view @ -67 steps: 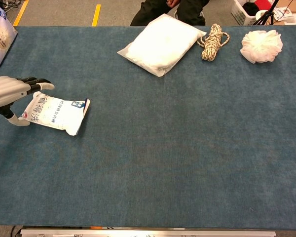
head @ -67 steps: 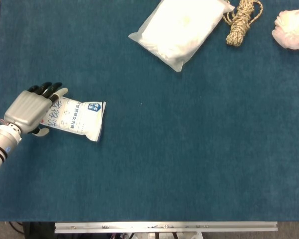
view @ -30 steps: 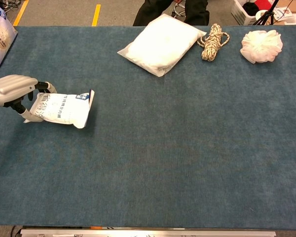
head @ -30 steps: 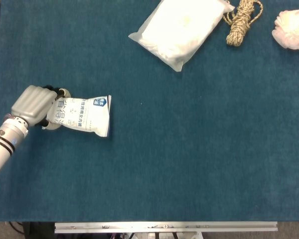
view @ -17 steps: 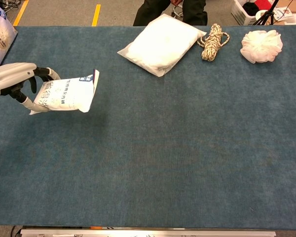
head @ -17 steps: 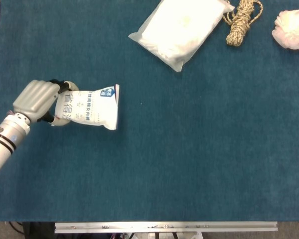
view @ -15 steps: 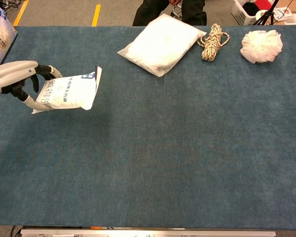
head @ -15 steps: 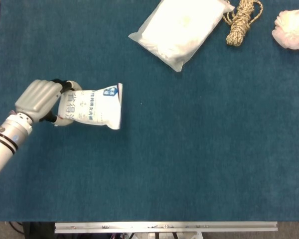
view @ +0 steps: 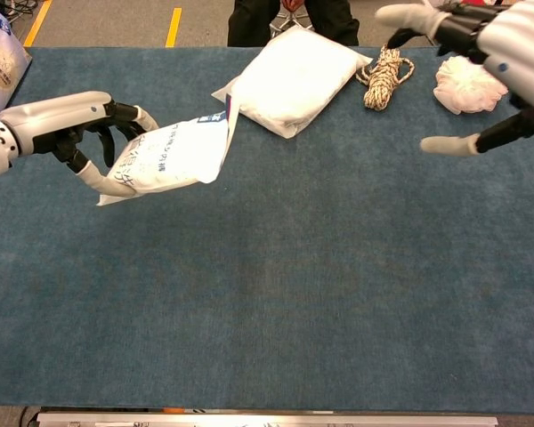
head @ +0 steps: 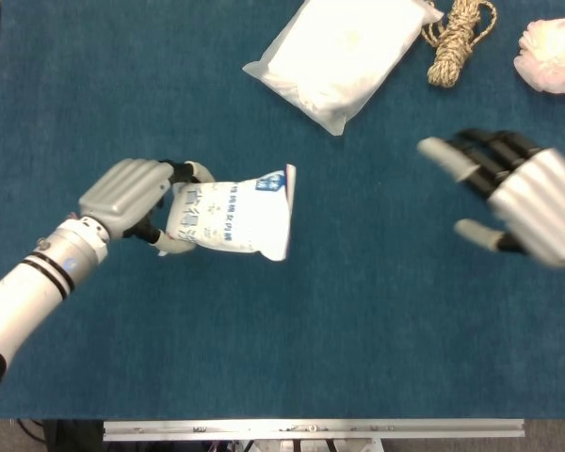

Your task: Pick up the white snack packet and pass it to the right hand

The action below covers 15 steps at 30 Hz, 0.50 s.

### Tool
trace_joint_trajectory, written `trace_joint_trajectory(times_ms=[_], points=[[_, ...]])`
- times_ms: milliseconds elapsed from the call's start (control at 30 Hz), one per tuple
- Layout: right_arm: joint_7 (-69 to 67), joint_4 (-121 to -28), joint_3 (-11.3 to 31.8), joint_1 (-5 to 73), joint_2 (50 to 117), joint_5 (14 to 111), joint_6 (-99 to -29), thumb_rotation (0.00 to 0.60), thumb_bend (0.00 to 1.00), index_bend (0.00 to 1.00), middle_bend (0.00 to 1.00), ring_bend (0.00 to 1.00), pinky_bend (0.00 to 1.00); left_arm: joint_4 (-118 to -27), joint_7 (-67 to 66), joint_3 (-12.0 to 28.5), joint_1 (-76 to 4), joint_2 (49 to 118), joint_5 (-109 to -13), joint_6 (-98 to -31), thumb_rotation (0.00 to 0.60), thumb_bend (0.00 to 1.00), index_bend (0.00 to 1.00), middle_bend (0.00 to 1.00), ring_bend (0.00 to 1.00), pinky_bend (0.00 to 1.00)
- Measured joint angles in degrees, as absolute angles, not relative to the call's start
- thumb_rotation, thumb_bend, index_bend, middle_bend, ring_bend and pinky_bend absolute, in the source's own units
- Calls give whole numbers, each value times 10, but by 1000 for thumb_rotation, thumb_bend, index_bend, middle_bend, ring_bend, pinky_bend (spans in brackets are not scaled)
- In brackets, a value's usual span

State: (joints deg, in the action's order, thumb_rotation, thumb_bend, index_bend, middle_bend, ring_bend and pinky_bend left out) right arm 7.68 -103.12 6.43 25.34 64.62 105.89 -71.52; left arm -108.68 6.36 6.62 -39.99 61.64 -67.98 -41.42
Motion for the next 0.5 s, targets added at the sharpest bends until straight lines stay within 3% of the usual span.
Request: trace_joint_trajectory(times_ms=[500], points=[[150, -1066, 100, 365, 724, 1029, -596, 600, 122, 17, 227, 186, 323, -1141, 88, 97, -455, 593, -594, -348, 600, 250, 607, 619, 496, 495]])
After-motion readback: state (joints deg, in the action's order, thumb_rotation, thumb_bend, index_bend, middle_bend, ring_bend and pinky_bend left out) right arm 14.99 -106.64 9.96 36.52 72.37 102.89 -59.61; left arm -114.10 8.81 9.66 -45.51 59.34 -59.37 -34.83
